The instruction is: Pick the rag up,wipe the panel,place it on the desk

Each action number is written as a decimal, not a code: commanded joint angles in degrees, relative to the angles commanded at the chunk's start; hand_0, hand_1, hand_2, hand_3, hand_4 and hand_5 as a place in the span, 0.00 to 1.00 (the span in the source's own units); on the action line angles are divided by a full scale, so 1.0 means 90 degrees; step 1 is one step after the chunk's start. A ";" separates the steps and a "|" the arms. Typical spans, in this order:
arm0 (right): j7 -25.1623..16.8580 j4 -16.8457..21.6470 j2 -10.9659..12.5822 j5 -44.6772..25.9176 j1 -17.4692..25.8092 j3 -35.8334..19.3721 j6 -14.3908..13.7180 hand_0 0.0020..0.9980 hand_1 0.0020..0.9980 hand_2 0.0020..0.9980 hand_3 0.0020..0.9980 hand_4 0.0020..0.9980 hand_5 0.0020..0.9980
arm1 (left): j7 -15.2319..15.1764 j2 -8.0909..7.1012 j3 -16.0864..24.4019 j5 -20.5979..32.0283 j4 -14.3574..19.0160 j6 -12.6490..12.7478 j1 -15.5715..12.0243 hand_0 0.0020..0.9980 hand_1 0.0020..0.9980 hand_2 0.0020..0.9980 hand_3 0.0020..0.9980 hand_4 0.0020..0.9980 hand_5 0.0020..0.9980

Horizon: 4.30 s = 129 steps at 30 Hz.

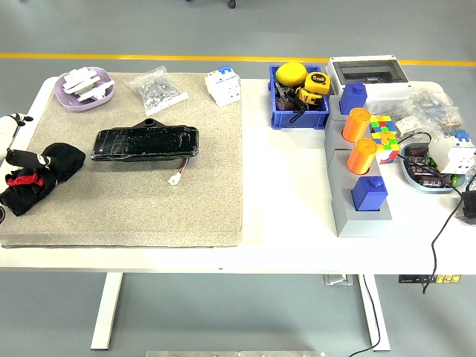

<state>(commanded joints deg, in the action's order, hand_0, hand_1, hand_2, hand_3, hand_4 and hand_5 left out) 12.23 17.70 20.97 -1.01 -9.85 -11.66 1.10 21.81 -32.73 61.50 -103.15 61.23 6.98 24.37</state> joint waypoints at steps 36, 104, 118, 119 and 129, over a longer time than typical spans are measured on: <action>0.0141 0.0014 0.0082 0.0327 -0.0065 -0.0203 -0.0010 0.71 0.70 0.70 0.64 1.00 0.56 | -0.0228 0.0557 -0.0257 0.0395 -0.0821 0.0351 -0.0001 0.79 0.81 0.82 0.82 1.00 0.28; -0.0119 -0.0089 0.0122 -0.0306 -0.0113 0.0065 -0.0034 0.71 0.70 0.70 0.64 1.00 0.56 | -0.0693 0.0780 -0.0577 0.1128 -0.1509 0.1557 0.0042 0.55 0.50 0.55 0.56 0.82 0.03; -0.0129 -0.0105 0.0123 -0.0335 -0.0113 0.0076 -0.0027 0.71 0.70 0.70 0.64 1.00 0.56 | -0.1016 0.0772 -0.0607 0.1492 -0.1536 0.1789 0.0010 0.41 0.38 0.49 0.52 0.55 0.00; -0.0124 -0.0107 0.0123 -0.0331 -0.0113 0.0070 -0.0027 0.71 0.70 0.69 0.64 1.00 0.56 | -0.1030 0.0769 -0.0606 0.1513 -0.1530 0.1793 0.0006 0.38 0.29 0.47 0.48 0.53 0.00; -0.0136 -0.0113 0.0114 -0.0370 -0.0120 0.0080 -0.0028 0.71 0.70 0.69 0.64 1.00 0.56 | -0.0980 0.0752 -0.0616 0.1497 -0.1509 0.1798 0.0012 0.35 0.22 0.46 0.45 0.42 0.00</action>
<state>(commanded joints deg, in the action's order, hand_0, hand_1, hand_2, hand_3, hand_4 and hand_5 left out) 11.01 16.68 21.99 -4.35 -10.93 -10.94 0.85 12.99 -25.97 55.95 -89.68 47.64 23.16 24.48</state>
